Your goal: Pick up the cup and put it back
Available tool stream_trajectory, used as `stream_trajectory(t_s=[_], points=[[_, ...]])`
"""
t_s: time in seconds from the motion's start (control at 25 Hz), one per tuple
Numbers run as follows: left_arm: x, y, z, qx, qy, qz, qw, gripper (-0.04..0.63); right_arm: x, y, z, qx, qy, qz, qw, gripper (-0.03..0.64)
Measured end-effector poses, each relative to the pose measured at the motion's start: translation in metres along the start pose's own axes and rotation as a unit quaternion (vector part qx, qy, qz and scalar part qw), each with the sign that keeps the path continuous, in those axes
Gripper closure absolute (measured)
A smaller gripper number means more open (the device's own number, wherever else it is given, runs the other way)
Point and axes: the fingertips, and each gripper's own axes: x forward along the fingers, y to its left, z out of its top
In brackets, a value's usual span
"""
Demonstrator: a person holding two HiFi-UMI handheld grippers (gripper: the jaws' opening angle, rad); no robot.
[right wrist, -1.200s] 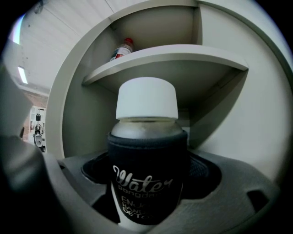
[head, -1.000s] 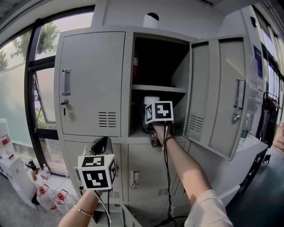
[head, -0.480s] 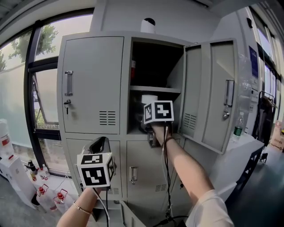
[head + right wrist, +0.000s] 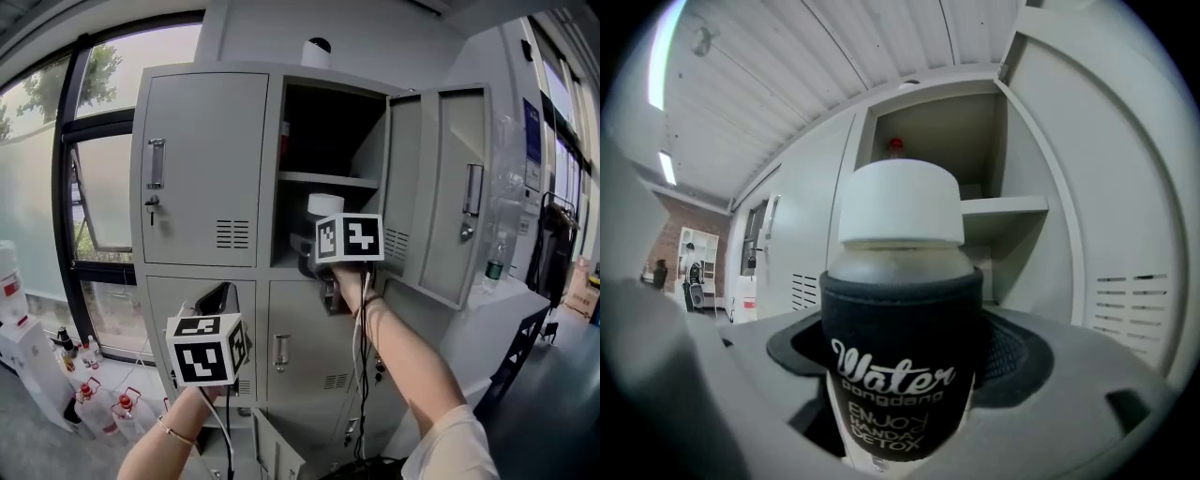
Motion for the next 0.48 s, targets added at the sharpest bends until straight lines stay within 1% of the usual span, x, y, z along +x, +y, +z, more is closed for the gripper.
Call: stream_trajectory(t_s=[0.08, 0.32, 0.48], points=[[-0.002, -0.001, -0.006, -0.008, 0.005, -0.005, 0.9999, 0.583, -0.009, 0.004, -0.004, -0.004, -0.003, 0.006, 1.0, 0.207], [0.0, -0.006, -0.025, -0.003, 0.012, -0.006, 0.9999, 0.584, -0.037, 0.013, -0.021, -0.014, -0.02, 0.022, 0.999, 0.207], [0.005, -0.011, -0.043, -0.006, 0.027, -0.009, 0.9996, 0.584, -0.047, 0.008, -0.041, -0.017, -0.021, 0.015, 1.0, 0.207]])
